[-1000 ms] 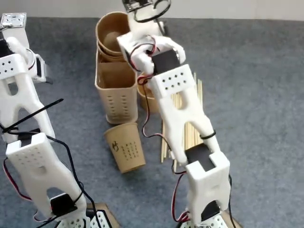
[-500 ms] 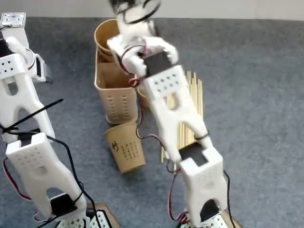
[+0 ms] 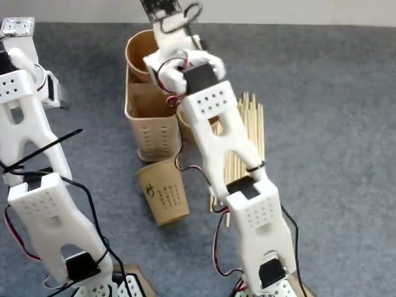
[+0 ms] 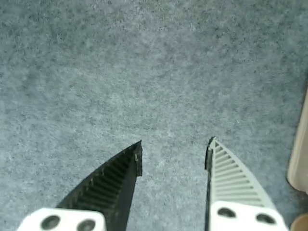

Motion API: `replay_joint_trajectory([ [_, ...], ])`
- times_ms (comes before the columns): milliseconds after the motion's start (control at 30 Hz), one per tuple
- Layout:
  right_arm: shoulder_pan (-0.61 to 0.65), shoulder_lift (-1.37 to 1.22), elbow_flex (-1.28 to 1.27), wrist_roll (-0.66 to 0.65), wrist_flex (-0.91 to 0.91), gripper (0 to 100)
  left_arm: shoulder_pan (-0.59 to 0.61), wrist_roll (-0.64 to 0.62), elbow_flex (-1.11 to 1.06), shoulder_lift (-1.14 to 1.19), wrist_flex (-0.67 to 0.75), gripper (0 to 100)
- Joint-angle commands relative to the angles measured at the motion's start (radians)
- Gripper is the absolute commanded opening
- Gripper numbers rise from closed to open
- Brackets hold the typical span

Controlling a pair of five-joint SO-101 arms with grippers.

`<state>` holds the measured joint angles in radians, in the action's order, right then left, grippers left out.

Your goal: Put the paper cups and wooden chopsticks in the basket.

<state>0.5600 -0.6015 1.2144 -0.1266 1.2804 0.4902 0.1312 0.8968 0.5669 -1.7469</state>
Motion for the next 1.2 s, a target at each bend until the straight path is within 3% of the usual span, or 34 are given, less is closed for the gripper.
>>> replay_joint_trajectory([
  [0,0.033,0.140,0.236,-0.014,0.216,39.3,-0.042,0.008,0.035,-0.120,-0.017,23],
  [200,0.054,0.311,0.145,-0.011,0.490,39.3,-0.047,0.008,-0.091,-0.392,-0.020,23],
  [333,-0.033,0.481,-0.243,-0.002,0.487,39.3,-0.056,0.048,-0.329,-0.651,-0.021,23],
  [533,-0.082,0.826,-0.901,-0.072,0.479,39.3,-0.206,0.236,-0.831,-0.990,-0.020,23],
  [633,-0.104,1.030,-1.190,-0.107,0.403,39.3,-0.295,0.361,-0.975,-1.061,-0.018,23],
  [767,-0.213,1.325,-1.635,-0.167,0.234,39.3,-0.367,0.479,-1.012,-1.055,-0.015,23],
  [967,-0.318,1.715,-2.223,-0.227,0.061,39.3,-0.424,0.482,-1.056,-0.998,-0.017,23],
  [1167,-0.438,1.888,-2.411,-0.267,0.019,39.3,-0.628,0.480,-1.311,-1.104,-0.014,23],
])
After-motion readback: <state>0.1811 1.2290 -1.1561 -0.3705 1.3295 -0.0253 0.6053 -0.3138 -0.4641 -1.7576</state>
